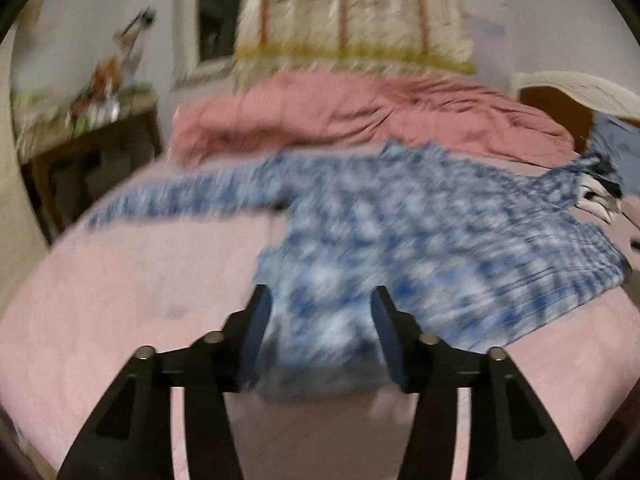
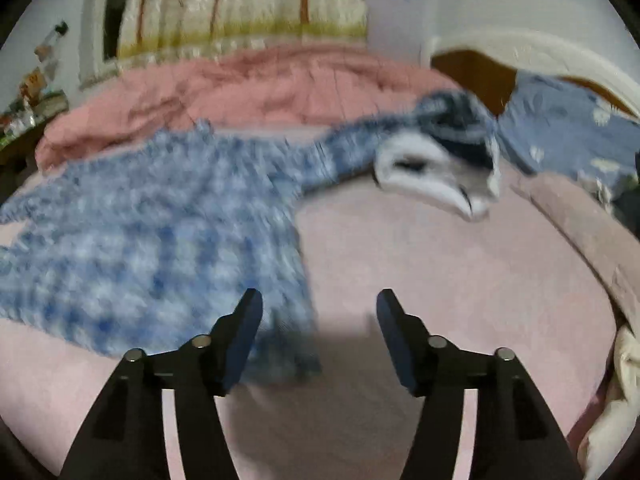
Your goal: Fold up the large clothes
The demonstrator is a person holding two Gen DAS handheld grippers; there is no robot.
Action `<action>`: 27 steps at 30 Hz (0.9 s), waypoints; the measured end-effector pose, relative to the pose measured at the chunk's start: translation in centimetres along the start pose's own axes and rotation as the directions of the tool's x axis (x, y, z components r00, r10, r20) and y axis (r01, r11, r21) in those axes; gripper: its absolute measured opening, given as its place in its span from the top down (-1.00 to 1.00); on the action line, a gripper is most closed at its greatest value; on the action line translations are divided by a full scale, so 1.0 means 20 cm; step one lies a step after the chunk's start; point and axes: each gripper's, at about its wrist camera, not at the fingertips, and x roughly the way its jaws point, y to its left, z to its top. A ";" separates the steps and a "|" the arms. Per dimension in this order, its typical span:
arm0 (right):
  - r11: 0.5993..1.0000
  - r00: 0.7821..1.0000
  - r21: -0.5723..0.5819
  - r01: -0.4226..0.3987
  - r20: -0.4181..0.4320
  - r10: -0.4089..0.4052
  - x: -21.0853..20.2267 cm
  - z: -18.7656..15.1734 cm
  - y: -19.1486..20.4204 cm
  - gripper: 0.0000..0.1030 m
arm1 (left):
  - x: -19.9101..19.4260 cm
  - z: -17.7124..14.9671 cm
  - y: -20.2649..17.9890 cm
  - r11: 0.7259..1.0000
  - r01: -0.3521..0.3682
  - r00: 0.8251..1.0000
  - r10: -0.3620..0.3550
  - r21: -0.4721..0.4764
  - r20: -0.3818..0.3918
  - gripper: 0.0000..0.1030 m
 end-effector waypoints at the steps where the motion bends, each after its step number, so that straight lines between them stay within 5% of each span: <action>1: 0.999 0.999 -0.005 -0.043 0.029 0.043 -0.03 0.05 0.05 -0.37 | 0.00 0.03 -0.06 1.000 0.024 1.000 -0.024 0.013 0.016 -0.20; 4: 0.983 0.983 -0.064 -0.172 0.047 0.175 -0.04 0.16 0.22 -0.75 | 0.09 0.13 -0.21 0.992 0.124 0.991 -0.124 0.012 -0.043 -0.43; 9: 0.943 0.942 -0.075 -0.326 -0.108 0.317 0.18 0.28 0.51 -0.76 | 0.36 0.21 -0.45 0.967 0.253 0.940 -0.256 -0.044 -0.224 -0.45; 11: 0.943 0.933 -0.071 -0.325 -0.186 0.307 0.29 0.26 0.59 -0.76 | 0.45 0.21 -0.52 0.960 0.274 0.923 -0.278 -0.053 -0.266 -0.45; 15: 0.966 0.946 -0.128 -0.225 -0.265 0.185 0.49 0.17 0.68 -0.76 | 0.57 0.14 -0.63 0.974 0.223 0.919 -0.222 -0.035 -0.326 -0.45; 17: 0.967 0.931 -0.124 -0.222 -0.322 0.173 0.60 0.08 0.69 -0.77 | 0.65 0.08 -0.64 0.979 0.200 0.908 -0.197 -0.030 -0.369 -0.47; 22: 0.965 0.938 -0.107 -0.240 -0.281 0.202 0.58 0.04 0.64 -0.80 | 0.63 0.05 -0.72 0.986 0.140 0.931 -0.098 0.094 -0.353 -0.51; 27: 0.966 0.945 -0.123 -0.226 -0.271 0.186 0.50 -0.02 0.62 -0.81 | 0.60 0.03 -0.64 0.984 0.179 0.924 -0.165 0.010 -0.344 -0.52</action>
